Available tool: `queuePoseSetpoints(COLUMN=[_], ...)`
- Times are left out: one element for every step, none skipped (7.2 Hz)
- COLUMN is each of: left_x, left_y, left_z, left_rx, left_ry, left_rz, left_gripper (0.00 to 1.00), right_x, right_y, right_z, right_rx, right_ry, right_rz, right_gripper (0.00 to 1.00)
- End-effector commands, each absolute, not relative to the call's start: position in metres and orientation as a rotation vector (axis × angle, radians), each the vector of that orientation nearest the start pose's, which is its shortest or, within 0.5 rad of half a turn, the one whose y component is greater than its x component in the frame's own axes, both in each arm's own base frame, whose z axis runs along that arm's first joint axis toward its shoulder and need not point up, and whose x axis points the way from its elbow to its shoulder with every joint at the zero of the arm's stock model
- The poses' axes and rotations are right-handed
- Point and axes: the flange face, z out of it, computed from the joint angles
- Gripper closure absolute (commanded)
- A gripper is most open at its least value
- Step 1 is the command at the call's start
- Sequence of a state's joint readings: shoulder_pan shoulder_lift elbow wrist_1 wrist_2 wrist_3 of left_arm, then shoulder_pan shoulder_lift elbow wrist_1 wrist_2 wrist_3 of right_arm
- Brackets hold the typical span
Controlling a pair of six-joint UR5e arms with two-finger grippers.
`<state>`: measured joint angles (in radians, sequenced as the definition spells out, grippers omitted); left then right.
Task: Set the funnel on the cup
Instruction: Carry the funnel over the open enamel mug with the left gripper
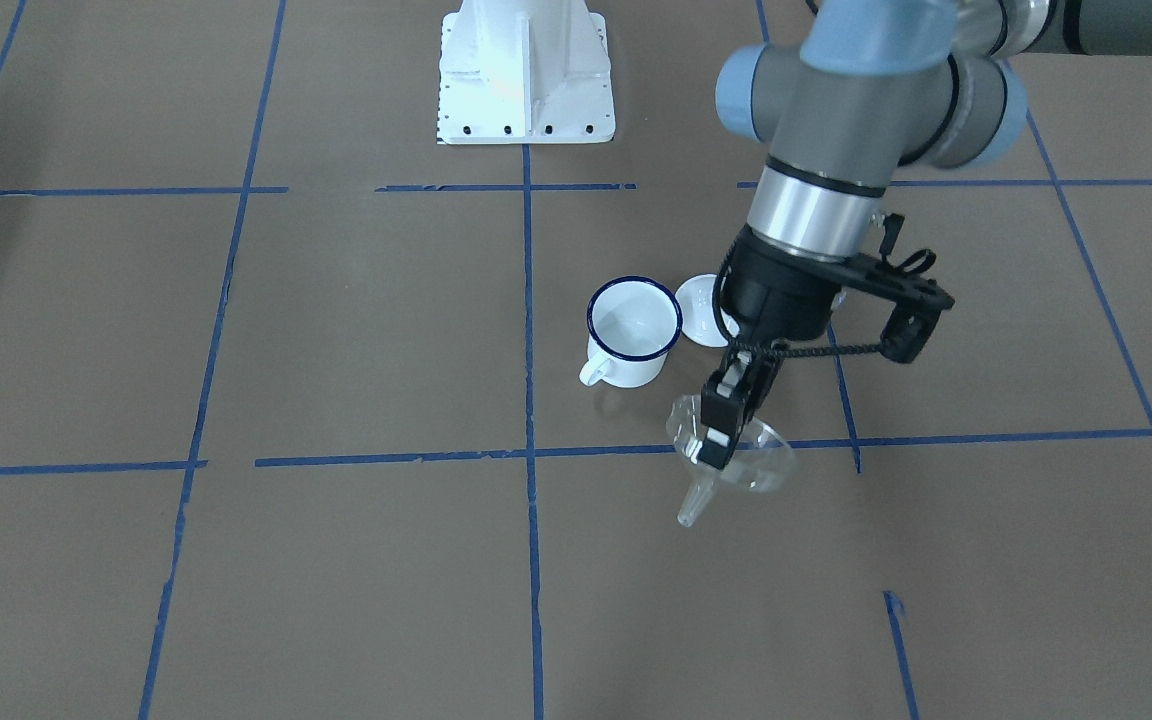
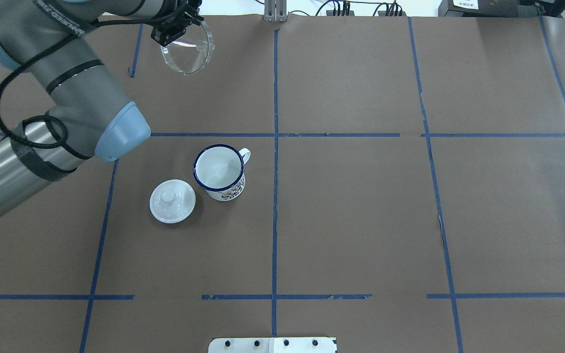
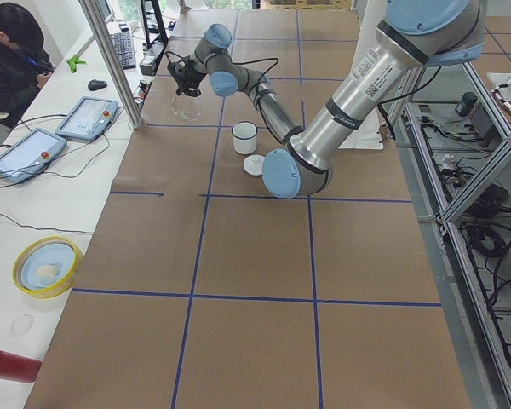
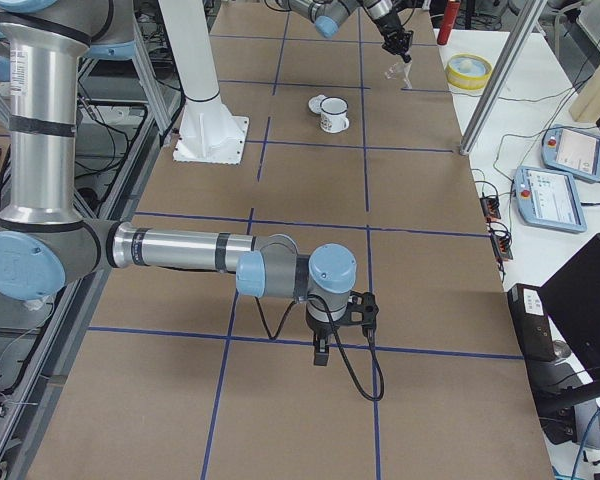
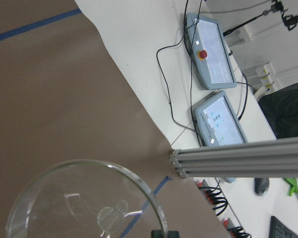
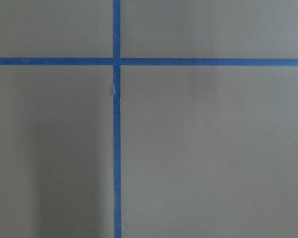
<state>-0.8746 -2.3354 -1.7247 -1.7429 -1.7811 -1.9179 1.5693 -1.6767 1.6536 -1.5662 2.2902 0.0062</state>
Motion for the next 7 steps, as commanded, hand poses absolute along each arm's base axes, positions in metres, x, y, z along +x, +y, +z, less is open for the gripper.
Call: queuePoseSetpoints(left_x=[0.339, 0.363, 0.387, 0.419, 0.448, 0.464, 0.474], left_y=[-0.525, -0.507, -0.493, -0.494, -0.5, -0.51, -0.513], left_z=[0.07, 0.064, 0.07, 0.079, 0.076, 0.076, 0.078], left_rx=[0.017, 0.004, -0.011, -0.038, -0.06, -0.072, -0.066], left_ry=[0.963, 0.877, 0.81, 0.743, 0.708, 0.683, 0.675], left_rz=[-0.799, -0.69, -0.596, -0.536, -0.522, -0.52, -0.476], left_gripper=[1.0, 1.0, 1.0, 1.0, 1.0, 1.0, 1.0], right_x=[0.067, 0.067, 0.067, 0.067, 0.067, 0.067, 0.067], right_y=[-0.446, -0.446, -0.446, -0.446, -0.446, -0.446, -0.446], right_z=[0.671, 0.671, 0.671, 0.671, 0.671, 0.671, 0.671], right_rx=[-0.02, -0.02, -0.02, -0.02, -0.02, -0.02, -0.02], right_ry=[-0.719, -0.719, -0.719, -0.719, -0.719, -0.719, -0.719], right_rz=[0.011, 0.011, 0.011, 0.011, 0.011, 0.011, 0.011], right_gripper=[0.0, 0.0, 0.0, 0.0, 0.0, 0.0, 0.0])
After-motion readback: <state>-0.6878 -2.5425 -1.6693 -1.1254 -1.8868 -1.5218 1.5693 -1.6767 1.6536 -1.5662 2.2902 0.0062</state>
